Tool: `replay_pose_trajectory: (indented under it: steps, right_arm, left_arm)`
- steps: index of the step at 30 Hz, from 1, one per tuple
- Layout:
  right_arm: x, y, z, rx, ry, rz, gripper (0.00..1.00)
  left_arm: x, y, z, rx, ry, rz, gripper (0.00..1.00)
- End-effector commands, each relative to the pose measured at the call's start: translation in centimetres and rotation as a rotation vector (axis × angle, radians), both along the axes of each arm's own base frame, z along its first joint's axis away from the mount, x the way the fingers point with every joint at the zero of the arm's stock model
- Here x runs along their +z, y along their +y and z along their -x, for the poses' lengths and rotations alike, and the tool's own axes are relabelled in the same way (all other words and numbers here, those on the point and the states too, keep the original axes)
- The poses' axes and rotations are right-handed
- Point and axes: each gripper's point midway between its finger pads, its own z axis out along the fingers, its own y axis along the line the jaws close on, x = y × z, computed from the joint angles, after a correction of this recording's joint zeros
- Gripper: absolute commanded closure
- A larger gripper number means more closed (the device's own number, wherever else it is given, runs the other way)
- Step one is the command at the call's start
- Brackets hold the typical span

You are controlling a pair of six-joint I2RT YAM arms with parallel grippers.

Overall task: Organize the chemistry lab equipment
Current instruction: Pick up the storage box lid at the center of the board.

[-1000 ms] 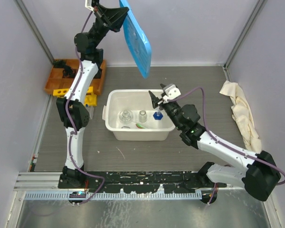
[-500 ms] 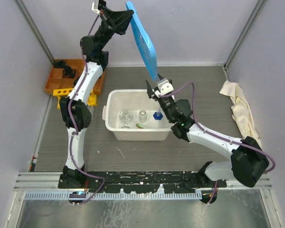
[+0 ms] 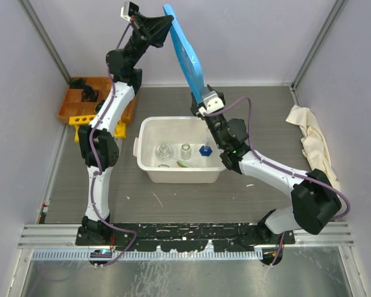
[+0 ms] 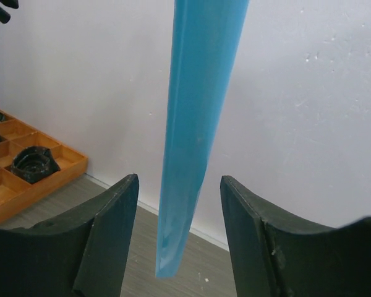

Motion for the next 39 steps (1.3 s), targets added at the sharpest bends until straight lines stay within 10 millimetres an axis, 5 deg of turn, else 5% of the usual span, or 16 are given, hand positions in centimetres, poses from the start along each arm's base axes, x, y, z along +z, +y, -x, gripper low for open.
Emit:
replay_pose_trajectory:
  steps: [1, 16, 20, 22, 25, 31, 39]
  right_arm:
    - [4.4, 0.4, -0.1, 0.052, -0.095, -0.084, 0.41]
    - [3.9, 0.5, -0.2, 0.066, -0.06, -0.099, 0.91]
    - [3.8, -0.3, -0.3, 0.023, -0.038, -0.059, 0.98]
    - [3.6, -1.2, -0.6, -0.03, -0.022, -0.031, 0.99]
    - [3.3, -2.7, -1.1, -0.135, 0.007, 0.05, 0.99]
    - [4.3, -5.3, -0.8, -0.295, -0.031, 0.251, 0.99]
    - [5.8, -7.0, -0.4, -0.472, -0.094, 0.48, 0.99]
  left_arm:
    - [4.3, 1.9, 4.5, 0.008, -0.131, 0.078, 1.0]
    - [3.8, 1.8, 3.8, 0.012, -0.096, 0.079, 0.98]
    - [3.2, 1.7, 2.9, 0.029, -0.075, 0.043, 0.59]
    - [3.3, 1.8, 2.6, 0.044, -0.074, 0.027, 0.29]
    - [2.9, 2.1, 2.0, 0.084, -0.087, -0.046, 0.2]
    - [1.0, 2.8, 0.1, 0.134, -0.061, -0.22, 0.22]
    - [-5.3, 2.8, -2.5, 0.176, 0.056, -0.605, 0.38]
